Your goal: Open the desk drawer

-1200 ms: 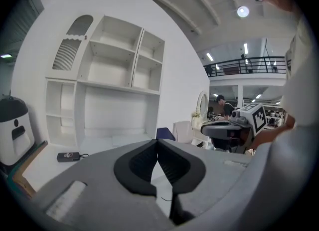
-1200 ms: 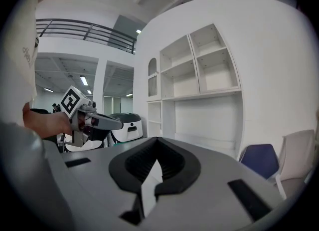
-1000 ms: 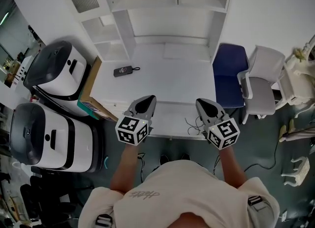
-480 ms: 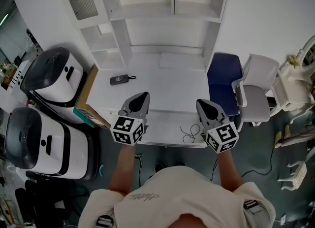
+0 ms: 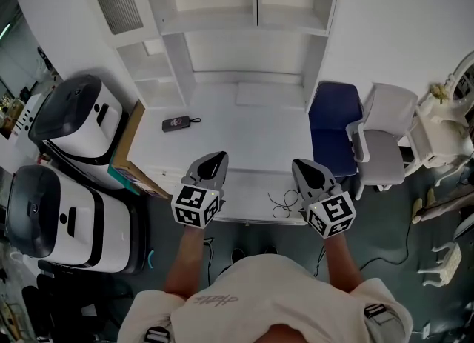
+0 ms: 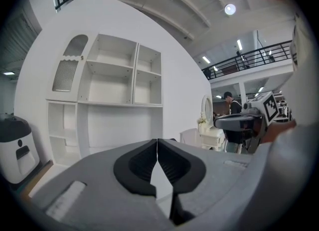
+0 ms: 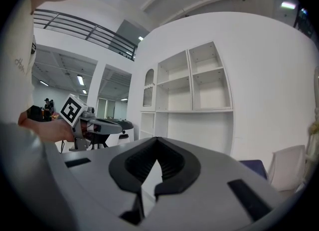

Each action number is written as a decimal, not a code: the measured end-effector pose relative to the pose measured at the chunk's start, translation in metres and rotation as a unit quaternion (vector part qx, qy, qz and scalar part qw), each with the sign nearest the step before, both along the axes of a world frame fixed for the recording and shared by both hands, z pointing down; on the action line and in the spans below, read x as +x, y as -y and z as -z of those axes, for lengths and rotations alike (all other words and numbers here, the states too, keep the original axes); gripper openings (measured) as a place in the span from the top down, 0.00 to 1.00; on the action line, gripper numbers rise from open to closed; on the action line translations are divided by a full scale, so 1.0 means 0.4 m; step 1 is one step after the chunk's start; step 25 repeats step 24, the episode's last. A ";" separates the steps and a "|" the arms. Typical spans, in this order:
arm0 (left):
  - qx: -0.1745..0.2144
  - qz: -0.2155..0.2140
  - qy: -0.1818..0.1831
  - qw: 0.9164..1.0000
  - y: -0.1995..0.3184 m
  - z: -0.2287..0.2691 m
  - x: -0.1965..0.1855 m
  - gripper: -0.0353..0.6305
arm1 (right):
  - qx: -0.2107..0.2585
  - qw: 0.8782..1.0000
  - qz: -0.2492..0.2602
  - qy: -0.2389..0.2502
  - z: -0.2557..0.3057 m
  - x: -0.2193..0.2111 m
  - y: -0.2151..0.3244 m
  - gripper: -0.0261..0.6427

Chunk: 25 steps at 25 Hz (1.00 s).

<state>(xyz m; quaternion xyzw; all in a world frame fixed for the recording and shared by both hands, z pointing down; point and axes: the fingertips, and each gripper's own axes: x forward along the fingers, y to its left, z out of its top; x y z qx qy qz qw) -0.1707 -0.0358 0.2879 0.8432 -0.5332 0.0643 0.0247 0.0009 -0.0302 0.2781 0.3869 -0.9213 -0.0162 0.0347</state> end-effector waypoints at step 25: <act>-0.020 0.000 -0.005 1.000 -0.023 -0.049 -0.024 0.92 | -0.013 1.000 -0.015 0.006 -0.048 -0.001 -0.004 0.97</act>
